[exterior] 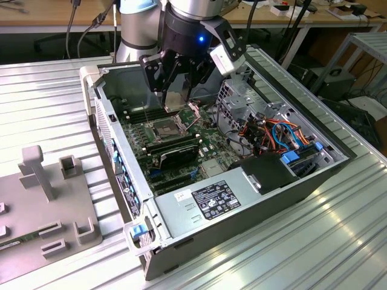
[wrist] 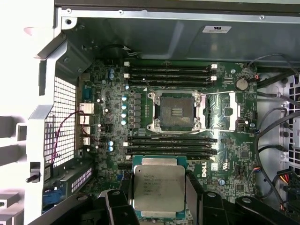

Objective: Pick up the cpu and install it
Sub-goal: 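Pick up the cpu and move it towards the insertion slot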

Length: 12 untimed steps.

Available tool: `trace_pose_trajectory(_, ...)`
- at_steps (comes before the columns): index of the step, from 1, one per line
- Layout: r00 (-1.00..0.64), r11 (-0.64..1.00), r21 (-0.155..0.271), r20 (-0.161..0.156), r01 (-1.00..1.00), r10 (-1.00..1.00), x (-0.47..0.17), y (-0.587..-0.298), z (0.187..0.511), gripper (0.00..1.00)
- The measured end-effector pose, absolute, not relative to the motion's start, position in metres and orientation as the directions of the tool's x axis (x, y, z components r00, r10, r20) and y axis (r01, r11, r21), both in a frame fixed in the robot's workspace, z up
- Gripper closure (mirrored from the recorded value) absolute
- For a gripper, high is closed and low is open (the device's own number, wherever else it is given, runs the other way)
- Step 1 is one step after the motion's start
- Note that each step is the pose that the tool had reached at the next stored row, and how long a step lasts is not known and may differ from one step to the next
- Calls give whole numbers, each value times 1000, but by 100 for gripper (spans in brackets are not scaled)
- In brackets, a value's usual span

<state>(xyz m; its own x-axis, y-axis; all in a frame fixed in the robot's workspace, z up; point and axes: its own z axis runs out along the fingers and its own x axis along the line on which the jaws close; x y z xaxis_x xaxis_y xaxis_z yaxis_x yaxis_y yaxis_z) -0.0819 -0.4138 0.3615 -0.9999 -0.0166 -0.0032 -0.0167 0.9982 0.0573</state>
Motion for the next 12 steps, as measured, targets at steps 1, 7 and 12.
trace_pose_trajectory(1,-1000,998,58,-3,-17,-17,-82,-413,361,45)
trace_pose_trajectory(7,-1000,998,60,-3,-17,-17,-79,-413,356,45)
trace_pose_trajectory(12,-1000,998,60,-3,-17,-16,-75,-412,354,45)
